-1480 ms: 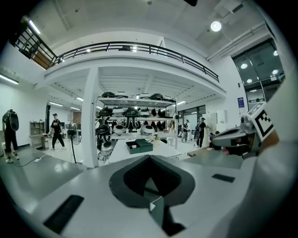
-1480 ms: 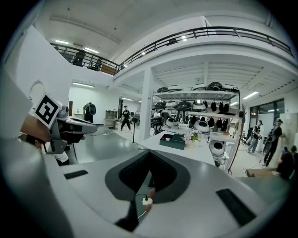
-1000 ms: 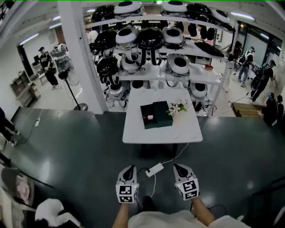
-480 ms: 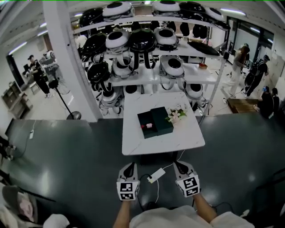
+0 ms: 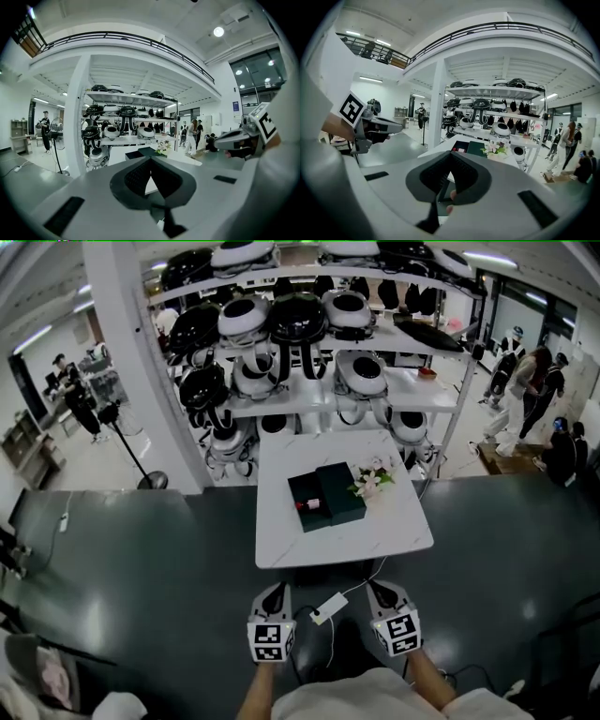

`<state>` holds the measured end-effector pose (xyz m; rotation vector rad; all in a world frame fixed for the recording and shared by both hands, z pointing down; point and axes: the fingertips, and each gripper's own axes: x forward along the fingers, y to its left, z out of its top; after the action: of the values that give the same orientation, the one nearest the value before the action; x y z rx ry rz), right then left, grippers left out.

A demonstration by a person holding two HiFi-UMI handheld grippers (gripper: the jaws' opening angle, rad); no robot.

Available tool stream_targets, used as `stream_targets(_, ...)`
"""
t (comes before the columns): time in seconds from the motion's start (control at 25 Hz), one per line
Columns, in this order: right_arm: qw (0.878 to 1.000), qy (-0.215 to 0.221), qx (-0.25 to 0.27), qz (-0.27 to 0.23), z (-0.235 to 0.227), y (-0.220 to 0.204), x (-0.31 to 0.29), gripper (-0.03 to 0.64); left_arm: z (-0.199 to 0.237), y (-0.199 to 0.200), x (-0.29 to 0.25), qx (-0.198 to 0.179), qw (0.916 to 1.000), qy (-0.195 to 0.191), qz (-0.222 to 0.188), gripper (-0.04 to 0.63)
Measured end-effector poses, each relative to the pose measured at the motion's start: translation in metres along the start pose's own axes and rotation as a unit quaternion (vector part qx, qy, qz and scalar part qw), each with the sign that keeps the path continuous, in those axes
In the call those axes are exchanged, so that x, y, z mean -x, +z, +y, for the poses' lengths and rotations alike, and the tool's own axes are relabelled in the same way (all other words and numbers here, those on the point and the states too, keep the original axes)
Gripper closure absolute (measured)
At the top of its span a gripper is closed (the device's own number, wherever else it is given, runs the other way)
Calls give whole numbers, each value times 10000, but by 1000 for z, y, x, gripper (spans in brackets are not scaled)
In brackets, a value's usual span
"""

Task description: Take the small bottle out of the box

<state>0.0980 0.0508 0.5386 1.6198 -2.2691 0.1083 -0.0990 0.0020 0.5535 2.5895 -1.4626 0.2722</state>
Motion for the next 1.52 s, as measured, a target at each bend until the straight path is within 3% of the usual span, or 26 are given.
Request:
stream_targets(0.44, 9996, 289, -4, -36, -38, 3, -73, 595, 25, 7, -68, 6, 9997, 221, 70, 577)
stream_targets(1.28, 9930, 1153, -12, -260, -174, 45, -260, 595, 67, 61, -267, 63, 9951, 973, 139, 577)
stream_targets(1.52, 9891, 1454, -31, -232, -186, 53, -296, 595, 78, 68, -290, 102, 9928, 1167, 231, 577)
